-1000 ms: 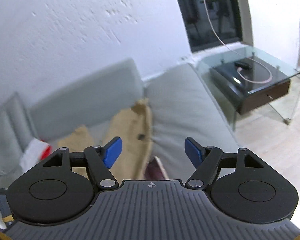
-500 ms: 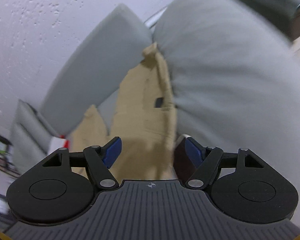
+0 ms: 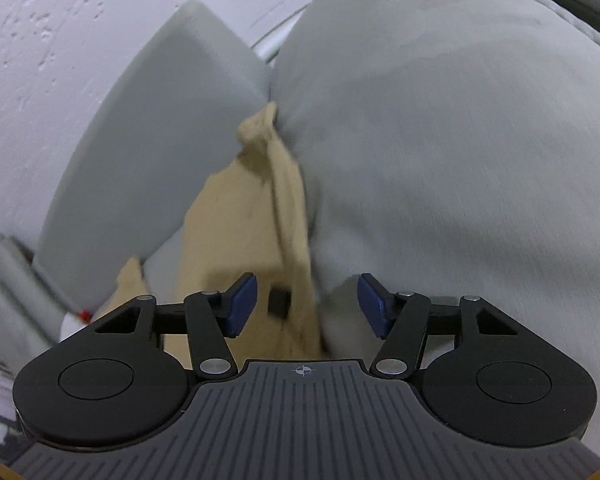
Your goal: Fold clothes
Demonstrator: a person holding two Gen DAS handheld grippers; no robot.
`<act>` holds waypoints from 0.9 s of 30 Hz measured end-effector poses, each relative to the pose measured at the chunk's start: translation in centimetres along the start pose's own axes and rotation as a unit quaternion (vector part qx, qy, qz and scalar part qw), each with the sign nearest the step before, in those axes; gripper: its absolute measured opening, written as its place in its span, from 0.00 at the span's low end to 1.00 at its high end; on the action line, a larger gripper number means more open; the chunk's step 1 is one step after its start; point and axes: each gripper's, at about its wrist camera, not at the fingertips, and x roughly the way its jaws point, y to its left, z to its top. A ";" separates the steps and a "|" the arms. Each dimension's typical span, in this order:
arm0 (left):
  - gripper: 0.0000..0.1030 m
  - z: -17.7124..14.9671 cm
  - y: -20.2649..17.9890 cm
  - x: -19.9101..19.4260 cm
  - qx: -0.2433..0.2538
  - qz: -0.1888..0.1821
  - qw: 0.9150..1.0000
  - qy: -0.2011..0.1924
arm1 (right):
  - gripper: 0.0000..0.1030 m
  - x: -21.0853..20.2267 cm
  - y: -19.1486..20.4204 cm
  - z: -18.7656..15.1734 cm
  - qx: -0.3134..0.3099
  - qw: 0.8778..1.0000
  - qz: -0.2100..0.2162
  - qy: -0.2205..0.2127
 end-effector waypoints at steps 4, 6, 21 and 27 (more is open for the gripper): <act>0.02 0.3 1.6 -1.3 -0.038 -0.032 0.999 -0.017 | 0.50 3.3 0.3 2.1 -0.013 1.000 0.010 -0.010; 0.02 0.3 2.3 -1.6 -0.052 -0.046 0.997 -0.022 | 0.49 5.0 0.5 3.2 -0.014 1.000 0.018 -0.016; 0.01 -2.9 10.4 -6.9 -0.193 -0.128 0.968 -0.101 | 0.04 7.3 14.6 6.2 -0.180 0.972 -0.113 -0.105; 0.01 -9.0 16.6 -12.5 -0.309 -0.142 0.928 -0.150 | 0.04 6.2 27.4 1.7 -0.269 0.952 -0.085 -0.117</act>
